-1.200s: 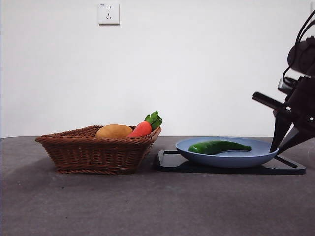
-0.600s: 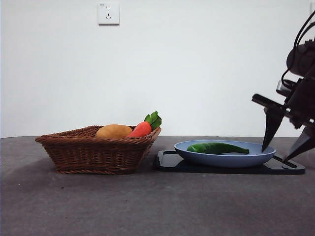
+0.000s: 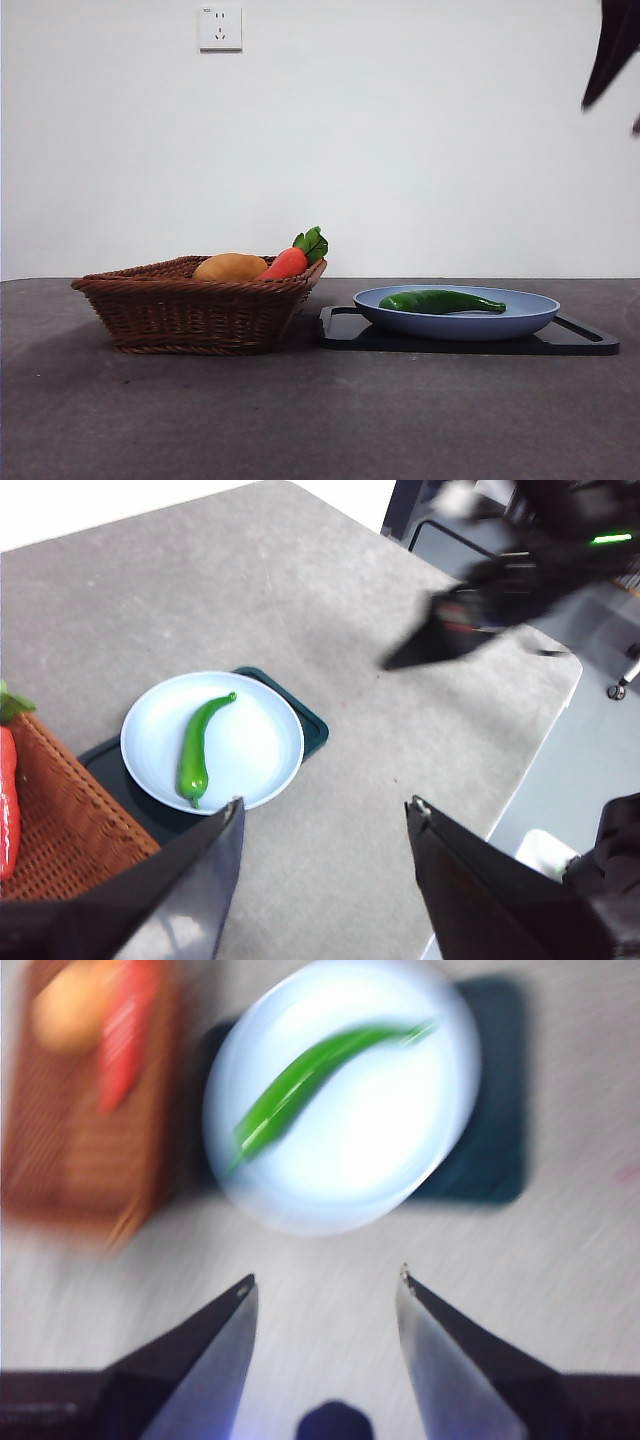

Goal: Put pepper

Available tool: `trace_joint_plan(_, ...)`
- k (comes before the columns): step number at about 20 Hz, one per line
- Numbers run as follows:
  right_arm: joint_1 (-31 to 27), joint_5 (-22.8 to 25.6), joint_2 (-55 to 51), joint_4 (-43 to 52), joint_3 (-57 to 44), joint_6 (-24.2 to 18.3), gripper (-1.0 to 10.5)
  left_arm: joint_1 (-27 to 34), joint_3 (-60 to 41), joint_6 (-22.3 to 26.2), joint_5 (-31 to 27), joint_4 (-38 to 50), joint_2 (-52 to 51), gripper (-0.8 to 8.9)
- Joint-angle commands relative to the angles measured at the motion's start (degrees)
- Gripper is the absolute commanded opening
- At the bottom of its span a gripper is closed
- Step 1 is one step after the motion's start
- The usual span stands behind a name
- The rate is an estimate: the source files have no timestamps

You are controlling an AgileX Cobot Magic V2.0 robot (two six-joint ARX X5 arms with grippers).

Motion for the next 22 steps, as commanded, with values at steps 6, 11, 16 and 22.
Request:
trace_joint_plan(6, 12.1, -0.1, -19.1, -15.8, 1.0, -2.5, 1.9, -0.3, 1.2, 1.9, 0.1, -4.3, 0.4, 2.63)
trace_joint_plan(11, 14.4, 0.0, -25.5, -21.0, 1.0, -4.9, 0.1, -0.3, 1.2, 1.9, 0.1, -5.2, 0.4, 0.05)
trace_joint_plan(16, 14.4, 0.0, -26.1, -21.4, 1.0, -4.7, 0.1, -0.3, 1.2, 1.9, 0.1, -5.1, 0.4, 0.08)
trace_joint_plan(22, 14.4, 0.3, -26.1, -21.4, 1.0, -4.7, 0.1, -0.3, 1.2, 1.9, 0.1, -4.6, 0.4, 0.08)
